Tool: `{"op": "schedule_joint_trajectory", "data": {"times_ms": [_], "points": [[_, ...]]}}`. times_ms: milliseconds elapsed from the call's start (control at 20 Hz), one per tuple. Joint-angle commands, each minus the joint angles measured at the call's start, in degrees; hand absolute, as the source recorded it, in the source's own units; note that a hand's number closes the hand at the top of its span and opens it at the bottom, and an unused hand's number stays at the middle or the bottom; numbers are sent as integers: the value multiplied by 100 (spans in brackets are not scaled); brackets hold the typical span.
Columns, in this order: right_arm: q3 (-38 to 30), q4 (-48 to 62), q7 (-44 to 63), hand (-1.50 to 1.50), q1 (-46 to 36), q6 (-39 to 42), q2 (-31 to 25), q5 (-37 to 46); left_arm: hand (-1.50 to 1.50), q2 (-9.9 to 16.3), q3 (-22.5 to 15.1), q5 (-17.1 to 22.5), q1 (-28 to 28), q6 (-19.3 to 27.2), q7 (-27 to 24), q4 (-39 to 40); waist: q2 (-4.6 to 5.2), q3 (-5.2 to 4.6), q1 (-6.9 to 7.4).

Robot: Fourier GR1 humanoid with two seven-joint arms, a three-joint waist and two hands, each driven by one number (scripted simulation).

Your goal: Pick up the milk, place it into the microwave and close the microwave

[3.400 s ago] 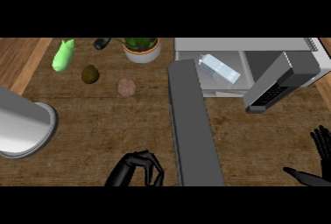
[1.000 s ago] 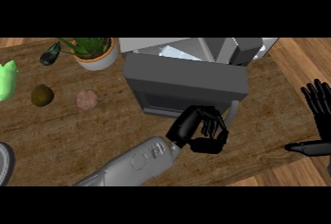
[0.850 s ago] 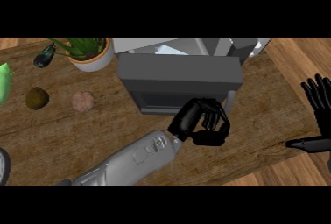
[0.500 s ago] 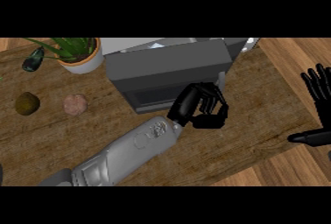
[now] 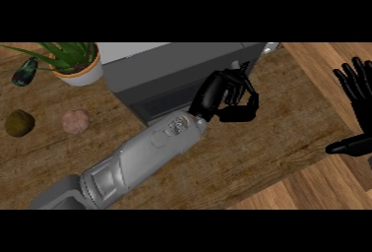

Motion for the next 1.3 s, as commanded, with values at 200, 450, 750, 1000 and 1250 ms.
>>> {"op": "schedule_joint_trajectory", "data": {"times_ms": [200,450,750,1000,1250], "points": [[261,-232,66,-150,-211,765,-5,-301,150,-110,104,249,-477,91,-49,237,96,37,-189],[501,-561,264,-150,-385,929,-169,-213,150,-108,63,357,-441,243,-122,221,82,24,-195],[989,-1240,388,150,-632,1452,-282,-171,150,-108,21,447,-440,335,-152,237,87,33,-207],[1203,-1652,572,150,-600,1513,-280,-295,150,-107,1,539,-464,432,-169,253,63,40,-347],[1370,-2032,752,150,-552,1528,-291,-427,150,-105,10,602,-447,629,-183,288,36,42,-437]]}}
